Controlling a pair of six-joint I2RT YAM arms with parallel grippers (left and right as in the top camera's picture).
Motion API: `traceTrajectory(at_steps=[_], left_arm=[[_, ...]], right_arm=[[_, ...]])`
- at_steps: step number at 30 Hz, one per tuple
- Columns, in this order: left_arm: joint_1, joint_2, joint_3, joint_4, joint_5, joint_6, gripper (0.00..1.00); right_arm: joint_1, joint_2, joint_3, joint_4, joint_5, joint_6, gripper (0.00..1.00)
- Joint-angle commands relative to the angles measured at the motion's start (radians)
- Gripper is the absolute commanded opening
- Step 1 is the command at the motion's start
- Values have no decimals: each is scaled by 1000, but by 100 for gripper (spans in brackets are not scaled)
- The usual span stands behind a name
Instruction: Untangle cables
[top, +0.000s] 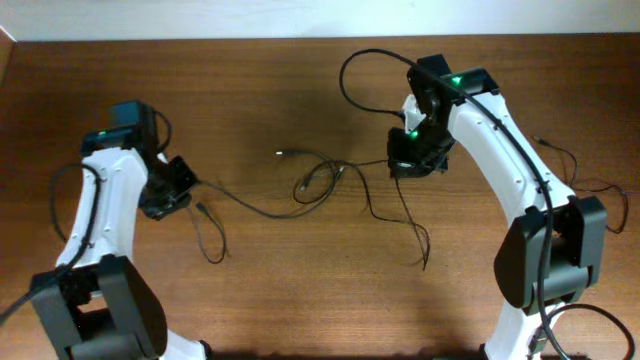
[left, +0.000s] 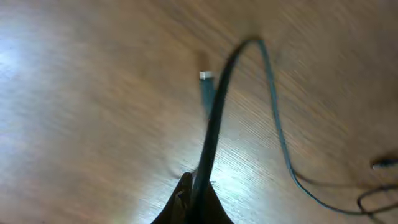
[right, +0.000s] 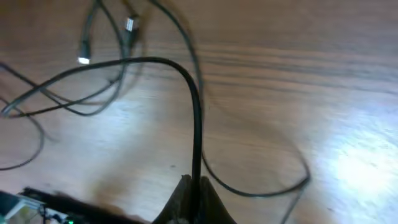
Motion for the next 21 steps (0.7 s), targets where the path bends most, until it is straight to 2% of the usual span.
traceTrajectory(at_steps=[1, 5, 9, 12, 14, 18, 20, 21], left_arm=[[-87, 10, -10, -5, 27, 74, 0], [-225, 10, -47, -69, 19, 109, 0], [-275, 10, -132, -32, 19, 109, 0], [-294, 10, -142, -40, 20, 176, 0], [-294, 4, -87, -89, 19, 247, 0], [-294, 4, 94, -144, 20, 253, 0], [-294, 4, 118, -112, 24, 252, 0], [-294, 4, 117, -110, 28, 251, 4]], right_arm=[[25, 10, 13, 24, -53, -11, 5], [39, 10, 11, 38, 6, -12, 8], [38, 10, 11, 30, 52, -48, 7], [38, 10, 11, 29, 52, -49, 8], [38, 10, 11, 34, 52, -49, 8], [38, 10, 11, 35, 52, -49, 8], [38, 10, 11, 43, 52, -48, 8], [38, 10, 11, 45, 52, -48, 8]])
